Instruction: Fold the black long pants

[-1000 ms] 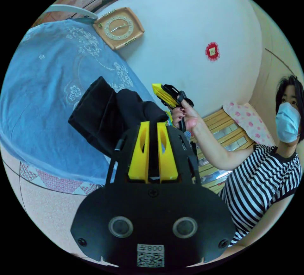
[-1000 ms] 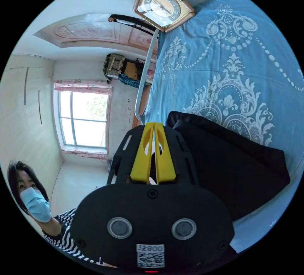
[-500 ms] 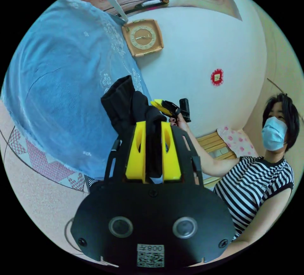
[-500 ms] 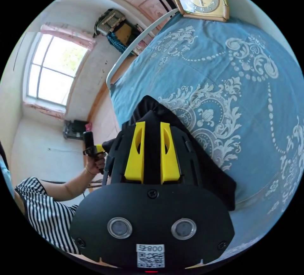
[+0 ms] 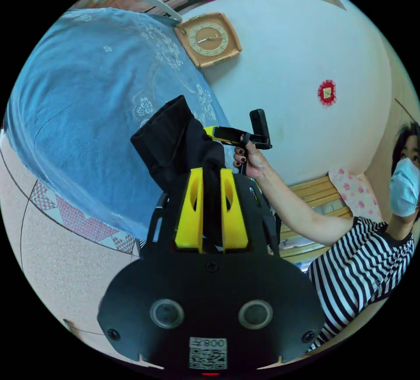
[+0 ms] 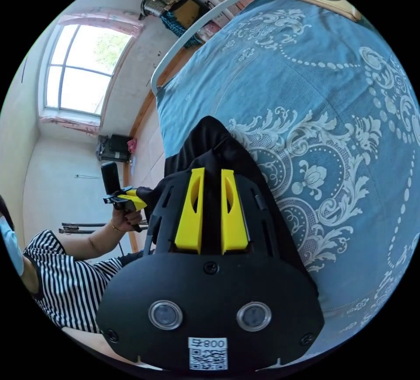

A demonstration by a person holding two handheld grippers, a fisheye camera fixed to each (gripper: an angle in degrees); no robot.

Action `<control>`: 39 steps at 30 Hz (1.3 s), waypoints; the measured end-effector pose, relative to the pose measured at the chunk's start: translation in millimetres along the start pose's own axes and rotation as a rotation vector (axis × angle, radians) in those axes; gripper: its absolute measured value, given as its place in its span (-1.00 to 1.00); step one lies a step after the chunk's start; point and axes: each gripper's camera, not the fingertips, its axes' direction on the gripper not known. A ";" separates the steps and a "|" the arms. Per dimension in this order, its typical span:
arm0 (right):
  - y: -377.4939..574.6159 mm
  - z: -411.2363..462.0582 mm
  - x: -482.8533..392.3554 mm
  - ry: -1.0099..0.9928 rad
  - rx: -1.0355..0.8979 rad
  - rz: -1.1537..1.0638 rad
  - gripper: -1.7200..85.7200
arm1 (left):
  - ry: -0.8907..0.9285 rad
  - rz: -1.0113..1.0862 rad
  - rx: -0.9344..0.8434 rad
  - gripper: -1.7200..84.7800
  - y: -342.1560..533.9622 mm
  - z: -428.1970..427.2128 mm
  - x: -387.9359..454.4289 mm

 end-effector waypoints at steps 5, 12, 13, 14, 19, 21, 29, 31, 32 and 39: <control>7.4 -38.2 -11.7 -0.075 0.151 0.006 -0.90 | 0.025 0.118 -0.016 -0.83 -13.2 -9.7 17.2; 14.1 -78.4 -41.5 -0.054 0.394 -0.020 -0.91 | 0.037 0.262 0.058 -0.83 -42.0 -33.6 28.8; 7.8 -72.0 -44.6 -0.022 0.381 -0.019 -0.91 | 0.027 0.254 0.059 -0.83 -42.7 -35.0 26.0; -0.2 -61.9 -44.1 0.001 0.353 0.000 -0.91 | 0.003 0.226 0.053 -0.82 -43.0 -36.5 18.2; -30.9 -18.1 -26.5 0.028 0.208 0.082 -0.91 | -0.008 0.018 0.032 -0.80 -28.9 -37.5 -30.4; -33.9 -18.3 -25.1 0.037 0.216 0.088 -0.91 | 0.033 -0.010 0.083 -0.79 -18.2 -44.4 -36.2; 1.6 -41.8 -45.2 0.020 0.410 -0.065 -0.95 | -0.014 0.079 0.195 -0.91 6.0 -53.9 -2.8; -0.7 -20.1 -45.3 0.059 0.316 -0.064 -0.95 | -0.022 0.155 0.178 -0.94 1.9 -44.6 13.7; -5.8 -2.3 -40.4 0.098 0.233 -0.037 -0.95 | -0.047 0.197 0.140 -0.94 -3.4 -34.8 22.1; -16.7 33.3 -3.6 0.051 0.094 0.052 -0.96 | -0.240 0.084 0.025 -0.96 -7.6 5.6 -7.6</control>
